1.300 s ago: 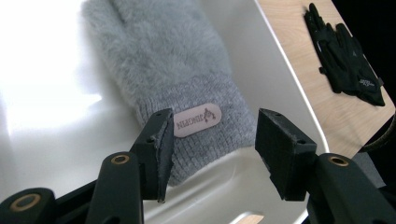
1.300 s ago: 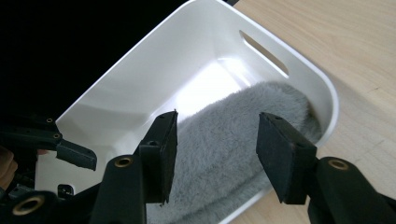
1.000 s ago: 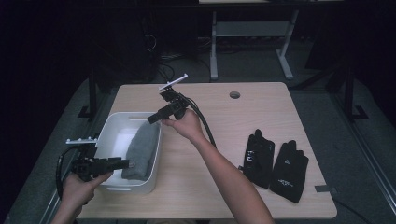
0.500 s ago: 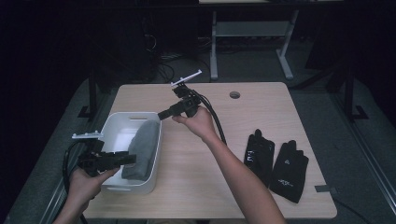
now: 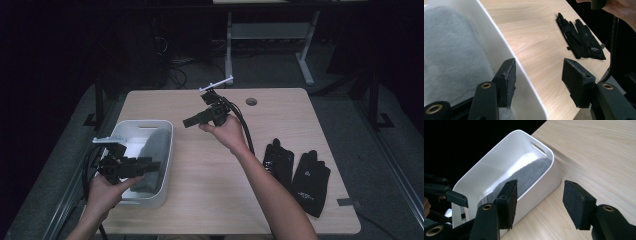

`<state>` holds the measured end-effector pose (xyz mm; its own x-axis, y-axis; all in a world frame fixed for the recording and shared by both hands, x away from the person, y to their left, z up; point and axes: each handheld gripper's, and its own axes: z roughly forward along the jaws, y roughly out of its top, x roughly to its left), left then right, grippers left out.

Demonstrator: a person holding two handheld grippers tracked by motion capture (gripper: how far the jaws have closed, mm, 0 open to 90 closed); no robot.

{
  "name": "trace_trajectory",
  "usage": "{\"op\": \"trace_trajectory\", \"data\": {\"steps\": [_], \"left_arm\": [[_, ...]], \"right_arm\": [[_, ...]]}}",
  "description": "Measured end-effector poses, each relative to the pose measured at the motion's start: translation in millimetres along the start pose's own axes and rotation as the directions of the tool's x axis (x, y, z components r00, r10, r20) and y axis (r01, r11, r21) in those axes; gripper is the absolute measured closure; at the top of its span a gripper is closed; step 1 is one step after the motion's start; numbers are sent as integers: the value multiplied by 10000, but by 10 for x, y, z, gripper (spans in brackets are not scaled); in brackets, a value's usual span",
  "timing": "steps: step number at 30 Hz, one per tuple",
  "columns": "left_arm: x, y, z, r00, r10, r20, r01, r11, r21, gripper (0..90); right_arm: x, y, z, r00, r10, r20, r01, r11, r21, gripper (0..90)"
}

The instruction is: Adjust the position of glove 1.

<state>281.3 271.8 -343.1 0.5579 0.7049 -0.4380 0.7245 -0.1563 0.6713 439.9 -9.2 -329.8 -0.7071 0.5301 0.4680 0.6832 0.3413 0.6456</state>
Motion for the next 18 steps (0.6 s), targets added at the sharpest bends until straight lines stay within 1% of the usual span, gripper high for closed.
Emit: {"op": "trace_trajectory", "data": {"steps": [2, 3, 4, 6, 9, 10, 11, 12, 15, 18], "left_arm": [[-42, 24, 41, 9999, 61, 85, -61, 10000, -14, 442], [-42, 24, 41, 9999, 61, 85, -61, 10000, -14, 442], [-66, 44, 69, 9998, 141, 130, -141, 9999, 28, 441], [-95, 65, 95, 9997, 196, 170, -197, 9998, 56, 440], [-127, 81, 130, 9995, 232, 227, -233, 9997, 49, 434], [-161, 98, 163, 9992, 302, 274, -304, 9995, 77, 434], [-161, 98, 163, 9992, 302, 274, -304, 9995, 77, 434], [-196, 113, 200, 9986, 379, 365, -383, 9992, 104, 434], [-234, 130, 239, 9981, 431, 441, -436, 9990, 113, 430], [-286, 152, 312, 9969, 555, 559, -566, 9982, 183, 430]], "right_arm": [[-17, -23, -42, 10000, 20, 81, -20, 10000, -16, 451], [-17, -23, -42, 10000, 20, 81, -20, 10000, -16, 451], [-46, -54, -84, 9999, -30, 112, 31, 10000, -68, 451], [-65, -81, -120, 9999, 60, 143, -59, 9999, -105, 451], [-96, -114, -157, 9998, 65, 201, -63, 9999, -117, 448], [-122, -146, -214, 9995, 89, 292, -85, 9999, -130, 448], [-122, -146, -214, 9995, 89, 292, -85, 9999, -130, 448], [-143, -176, -268, 9993, 171, 334, -164, 9997, -206, 447], [-165, -203, -318, 9990, 166, 411, -158, 9997, -199, 444], [-208, -255, -411, 9985, 239, 500, -222, 9992, -332, 443]]}}
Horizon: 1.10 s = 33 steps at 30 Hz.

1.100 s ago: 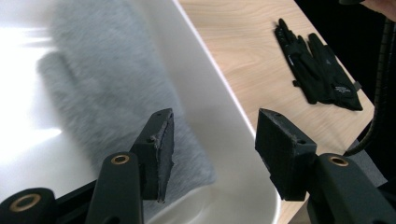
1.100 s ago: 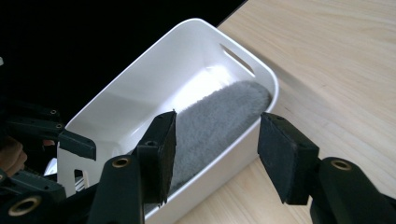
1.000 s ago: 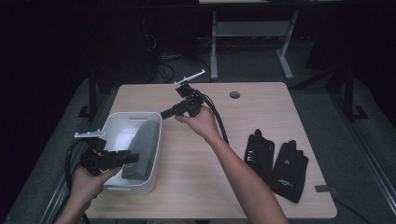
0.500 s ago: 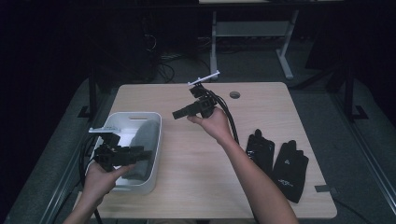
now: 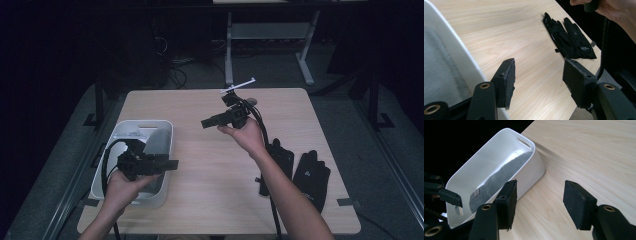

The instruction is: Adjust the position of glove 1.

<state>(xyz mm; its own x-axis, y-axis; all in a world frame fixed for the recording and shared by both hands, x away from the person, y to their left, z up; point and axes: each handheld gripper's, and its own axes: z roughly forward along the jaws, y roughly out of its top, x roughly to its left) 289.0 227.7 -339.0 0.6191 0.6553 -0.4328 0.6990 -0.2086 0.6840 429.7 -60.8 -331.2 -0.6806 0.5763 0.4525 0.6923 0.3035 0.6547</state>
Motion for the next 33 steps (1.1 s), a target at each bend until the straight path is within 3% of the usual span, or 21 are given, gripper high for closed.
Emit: {"op": "trace_trajectory", "data": {"steps": [12, 33], "left_arm": [[-146, 68, 225, 9986, 222, 491, -229, 9996, 137, 410], [-349, 149, 501, 9915, 491, 1209, -537, 9979, 349, 400]], "right_arm": [[-206, -210, -278, 9985, 425, 353, -422, 9991, -82, 416], [-439, -533, -668, 9937, 891, 676, -857, 9950, -520, 405]]}}
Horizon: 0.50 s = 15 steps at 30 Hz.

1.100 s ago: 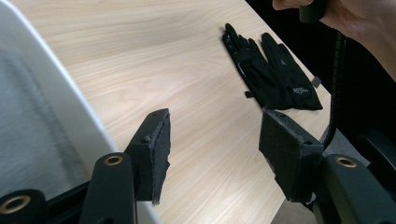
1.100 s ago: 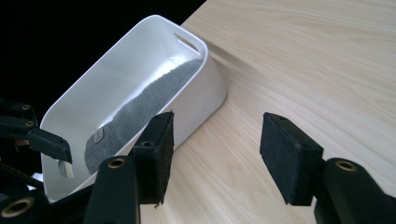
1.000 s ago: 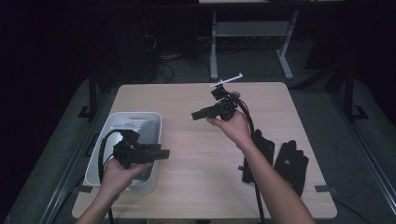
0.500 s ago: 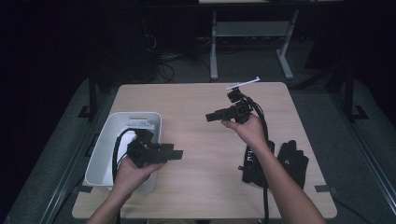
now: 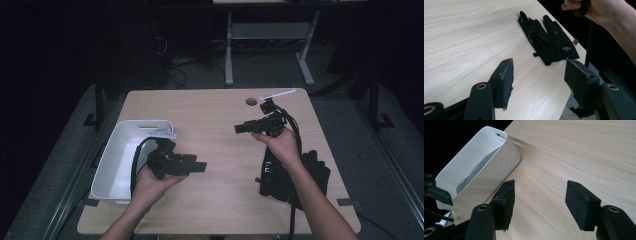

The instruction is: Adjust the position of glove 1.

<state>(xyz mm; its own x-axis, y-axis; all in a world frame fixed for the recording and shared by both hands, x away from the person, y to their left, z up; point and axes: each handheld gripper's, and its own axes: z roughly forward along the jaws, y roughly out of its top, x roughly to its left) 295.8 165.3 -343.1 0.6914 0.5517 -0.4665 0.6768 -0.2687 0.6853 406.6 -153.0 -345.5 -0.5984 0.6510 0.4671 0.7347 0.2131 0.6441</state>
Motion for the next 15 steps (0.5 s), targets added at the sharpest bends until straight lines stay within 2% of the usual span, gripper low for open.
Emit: {"op": "trace_trajectory", "data": {"steps": [11, 15], "left_arm": [[-92, 30, 246, 9994, 114, 335, -121, 9997, 221, 394], [-123, 31, 308, 9987, 149, 485, -159, 9997, 193, 388]], "right_arm": [[-211, -258, -226, 9990, 327, 321, -325, 9995, -66, 407], [-252, -314, -278, 9985, 455, 297, -450, 9989, -166, 406]]}}
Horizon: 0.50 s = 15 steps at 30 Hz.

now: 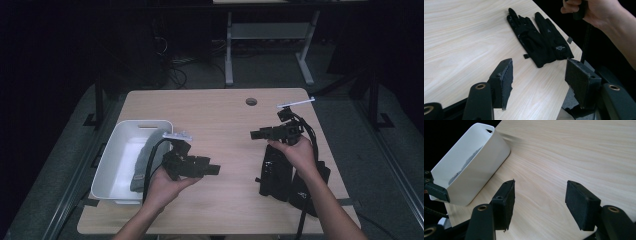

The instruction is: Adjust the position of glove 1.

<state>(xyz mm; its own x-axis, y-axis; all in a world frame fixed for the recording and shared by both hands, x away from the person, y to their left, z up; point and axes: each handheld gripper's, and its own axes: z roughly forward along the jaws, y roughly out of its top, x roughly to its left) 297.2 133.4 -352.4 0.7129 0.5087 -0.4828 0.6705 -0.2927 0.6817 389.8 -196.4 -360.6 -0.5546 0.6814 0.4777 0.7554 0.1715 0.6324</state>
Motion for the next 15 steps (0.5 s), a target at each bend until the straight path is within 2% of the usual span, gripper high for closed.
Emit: {"op": "trace_trajectory", "data": {"steps": [7, 10, 15], "left_arm": [[-63, -5, 140, 9997, 101, 205, -103, 9999, 122, 383], [-82, -6, 206, 9992, 286, 263, -291, 9994, 168, 381], [-110, -16, 256, 9995, 200, 264, -205, 9997, 167, 380]], "right_arm": [[-96, -159, -94, 10000, 41, 70, -40, 10000, -56, 406], [-169, -264, -180, 9996, 255, 150, -253, 9996, -109, 407], [-271, -411, -277, 9985, 481, 258, -475, 9986, -220, 406]]}}
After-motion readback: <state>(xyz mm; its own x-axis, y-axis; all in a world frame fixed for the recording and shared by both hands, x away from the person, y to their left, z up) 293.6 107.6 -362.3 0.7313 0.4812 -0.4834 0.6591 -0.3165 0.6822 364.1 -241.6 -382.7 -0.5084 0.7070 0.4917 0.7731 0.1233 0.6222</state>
